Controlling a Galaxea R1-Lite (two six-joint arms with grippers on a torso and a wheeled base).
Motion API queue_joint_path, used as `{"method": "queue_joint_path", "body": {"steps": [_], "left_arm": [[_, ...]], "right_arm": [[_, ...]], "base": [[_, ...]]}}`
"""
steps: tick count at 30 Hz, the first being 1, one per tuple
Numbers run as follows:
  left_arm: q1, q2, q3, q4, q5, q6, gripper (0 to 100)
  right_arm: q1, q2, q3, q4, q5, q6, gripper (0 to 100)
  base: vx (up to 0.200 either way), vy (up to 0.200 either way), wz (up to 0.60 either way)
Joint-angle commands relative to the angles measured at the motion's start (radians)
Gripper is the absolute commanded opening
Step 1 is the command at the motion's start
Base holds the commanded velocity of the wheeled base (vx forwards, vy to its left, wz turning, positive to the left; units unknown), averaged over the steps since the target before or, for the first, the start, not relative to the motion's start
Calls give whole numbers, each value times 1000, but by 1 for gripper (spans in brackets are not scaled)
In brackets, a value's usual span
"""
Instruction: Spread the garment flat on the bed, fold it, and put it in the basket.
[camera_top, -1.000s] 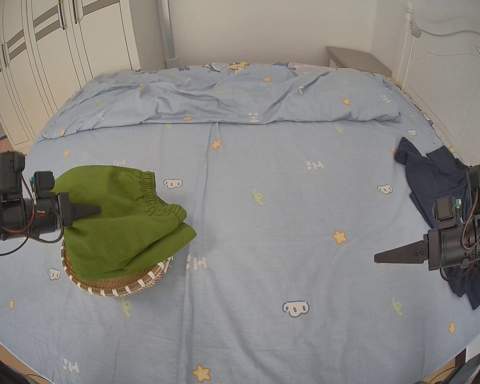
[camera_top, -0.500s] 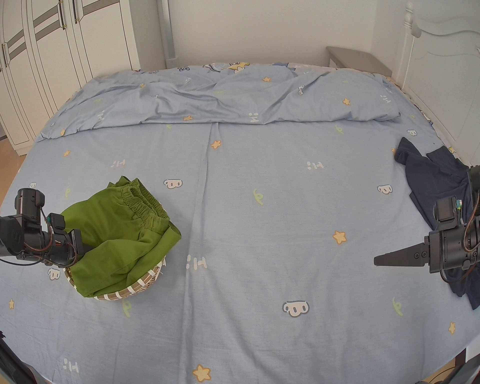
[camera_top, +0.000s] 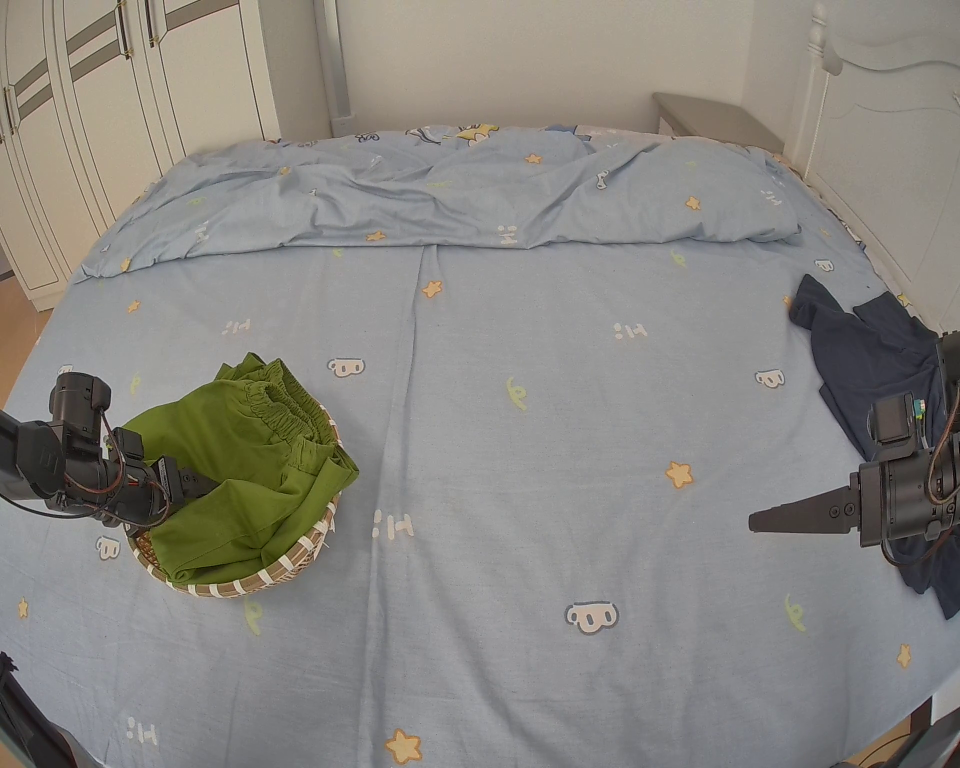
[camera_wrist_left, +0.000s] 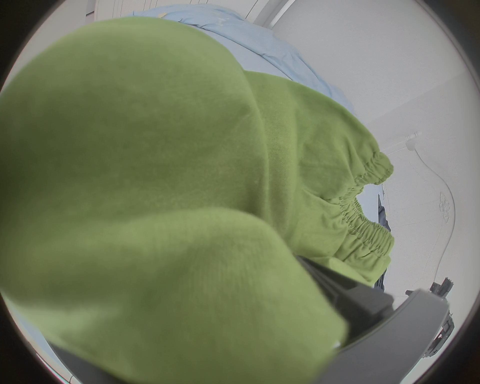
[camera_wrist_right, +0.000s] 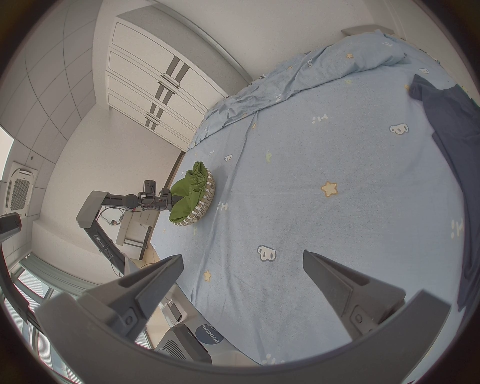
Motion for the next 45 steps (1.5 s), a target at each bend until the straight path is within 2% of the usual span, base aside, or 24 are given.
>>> {"method": "queue_joint_path", "body": {"steps": [1,2,3,4,5,8,14,16,19,23,24,25,28,32,33,35,40,43,45], "left_arm": [[1,-161,-45,107,4,-19,100],[1,-161,-45,107,4,-19,100],[7,-230,-104,230,5,-19,100],[9,-259,-130,286,7,-19,100],[9,-259,-130,286,7,-19,100],[18,-339,-199,464,37,-3,100],[20,-491,-227,569,131,21,100],[6,-572,-201,576,176,20,100],[-53,-699,-124,570,222,15,100],[-138,-905,31,563,228,8,100],[-140,-914,37,563,228,8,100],[-154,-1009,93,563,229,6,100],[-145,-1158,159,573,228,-12,100],[-165,-1357,251,573,219,-25,100],[-165,-1357,251,573,219,-25,100],[-168,-1479,336,573,219,-26,100],[-172,-1624,462,555,219,-25,100],[-237,-1784,652,471,214,-12,100],[-230,-1833,709,371,197,-11,100]], "right_arm": [[1,0,0,0,0,0,100],[1,0,0,0,0,0,100],[1,0,0,-2,0,0,100],[1,0,2,-2,0,0,100],[1,0,2,-2,0,0,100],[1,-8,14,-11,0,-5,100],[-1,-169,77,-9,-4,-11,100],[-2,-315,135,-14,-3,-17,100],[-13,-493,226,-15,-1,-20,100],[-18,-755,339,-8,-3,-23,100],[-19,-769,342,-8,-1,-23,100],[-41,-884,373,-2,-1,-17,100],[-87,-1023,391,43,-1,-8,100],[-107,-1181,393,182,-1,9,100],[-107,-1181,393,182,-1,9,100],[-107,-1238,397,267,-6,14,100],[-107,-1234,416,275,-61,31,100],[-107,-1234,480,273,-84,27,100],[-108,-1234,518,262,-118,20,100]], "base": [[0,0,0],[0,0,0],[0,0,0],[0,0,0],[0,0,0],[0,0,0],[0,0,0],[0,0,0],[0,0,0],[0,0,0],[0,0,0],[0,0,0],[0,0,0],[0,0,0],[0,0,0],[0,0,0],[0,0,0],[0,0,0],[0,0,0]]}}
